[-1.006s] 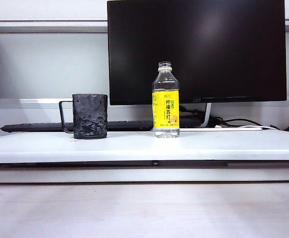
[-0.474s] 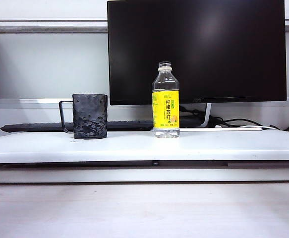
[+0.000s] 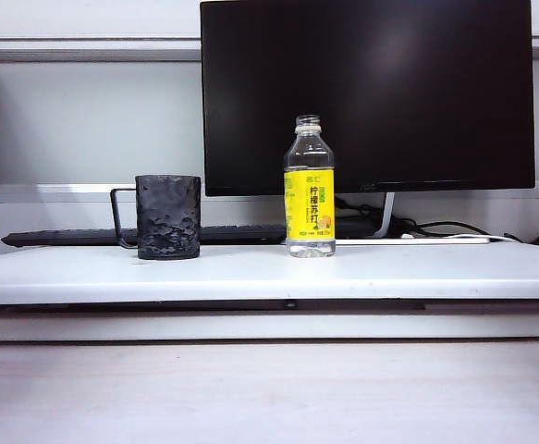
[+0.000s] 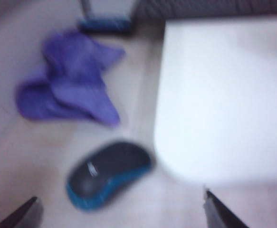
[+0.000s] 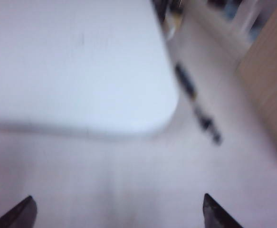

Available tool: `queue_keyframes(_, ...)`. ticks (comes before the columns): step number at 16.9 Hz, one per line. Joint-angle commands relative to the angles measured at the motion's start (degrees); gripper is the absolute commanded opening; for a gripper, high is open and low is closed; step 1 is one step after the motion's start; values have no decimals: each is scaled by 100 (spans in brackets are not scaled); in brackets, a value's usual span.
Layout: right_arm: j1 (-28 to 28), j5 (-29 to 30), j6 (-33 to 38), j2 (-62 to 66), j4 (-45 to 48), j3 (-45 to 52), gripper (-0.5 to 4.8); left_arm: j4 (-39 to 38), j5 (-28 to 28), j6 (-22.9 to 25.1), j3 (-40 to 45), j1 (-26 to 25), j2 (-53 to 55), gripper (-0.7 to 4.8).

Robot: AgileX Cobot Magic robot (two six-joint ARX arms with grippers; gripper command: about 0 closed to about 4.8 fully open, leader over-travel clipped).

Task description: Carefully pick up the bottle and pour some water from the bottle into the cup.

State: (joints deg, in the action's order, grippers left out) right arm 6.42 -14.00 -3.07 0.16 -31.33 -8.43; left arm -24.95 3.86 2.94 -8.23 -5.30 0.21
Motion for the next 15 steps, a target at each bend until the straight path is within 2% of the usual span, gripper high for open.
queue_keyframes(1, 0, 13, 2, 0, 822, 431, 462, -35, -4, -15, 205, -11, 0, 479)
queue_keyframes(4, -2, 17, 2, 0, 1386, 562, 462, -144, -4, -15, 258, -11, 0, 479)
queue_keyframes(11, -28, 15, 2, 0, 1908, 691, 462, 127, -7, -15, 376, -9, 0, 479)
queue_keyframes(13, -31, 17, 2, 0, 1912, 691, 462, 557, -4, -15, 485, -9, 0, 479)
queue_keyframes(15, -46, 22, 2, 0, 1915, 691, 462, 1569, -2, -7, 789, -9, 0, 479)
